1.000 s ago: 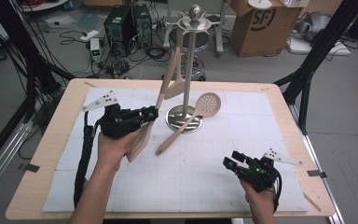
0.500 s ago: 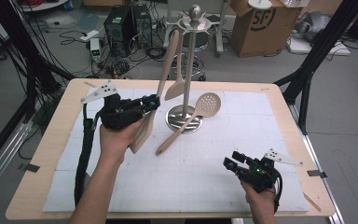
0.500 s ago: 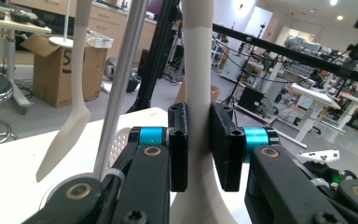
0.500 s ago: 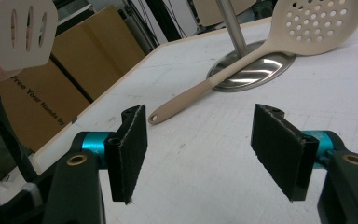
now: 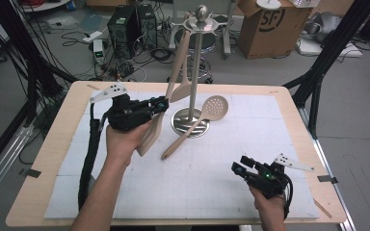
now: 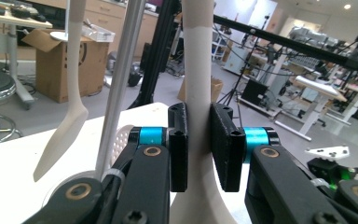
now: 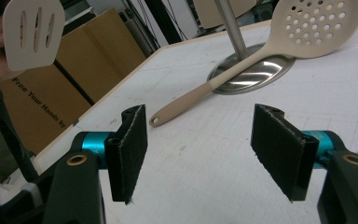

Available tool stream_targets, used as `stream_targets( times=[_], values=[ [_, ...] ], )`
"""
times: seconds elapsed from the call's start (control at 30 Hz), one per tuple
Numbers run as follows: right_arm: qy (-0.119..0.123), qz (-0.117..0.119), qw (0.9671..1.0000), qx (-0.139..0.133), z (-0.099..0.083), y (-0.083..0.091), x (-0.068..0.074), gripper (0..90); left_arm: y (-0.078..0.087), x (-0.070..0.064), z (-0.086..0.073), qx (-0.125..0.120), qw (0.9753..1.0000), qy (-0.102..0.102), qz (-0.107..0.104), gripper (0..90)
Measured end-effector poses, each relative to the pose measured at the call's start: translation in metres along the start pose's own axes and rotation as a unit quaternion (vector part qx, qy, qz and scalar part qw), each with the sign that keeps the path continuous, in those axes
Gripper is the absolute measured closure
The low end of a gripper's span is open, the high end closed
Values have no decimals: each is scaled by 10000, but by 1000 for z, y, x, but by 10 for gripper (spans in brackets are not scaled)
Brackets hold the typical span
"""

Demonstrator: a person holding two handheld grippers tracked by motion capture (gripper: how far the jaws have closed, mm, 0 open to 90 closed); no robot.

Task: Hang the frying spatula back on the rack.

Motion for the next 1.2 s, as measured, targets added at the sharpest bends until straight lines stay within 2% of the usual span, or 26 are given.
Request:
stream_targets(
  times=[0.17,0.57,0.77,1.03,1.2],
  values=[
    [-26,12,10000,1,0,1,0,359,-5,-2,1,52,9999,-64,111,778],
    [-37,-26,10000,-71,0,7,0,359,-19,-5,-5,151,9999,8,41,778],
    [-58,-31,9999,-81,-1,8,0,359,-27,-10,-10,215,9995,-28,210,778],
    [-82,-63,9999,-119,-1,11,0,359,-35,-13,-13,224,9995,48,223,777],
    [-61,-73,9999,-125,-2,11,0,359,-37,-14,-15,221,9996,120,144,777]
  ],
)
Point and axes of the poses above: each handheld gripper's, and its own axes: y roughly backward along the jaws, z roughly out of its top, x roughly to its left, the point moved 2 cm from there along -y, roughly forward along the jaws, and after that the axes turned 9 degrees about z, right-handed, at the moved point
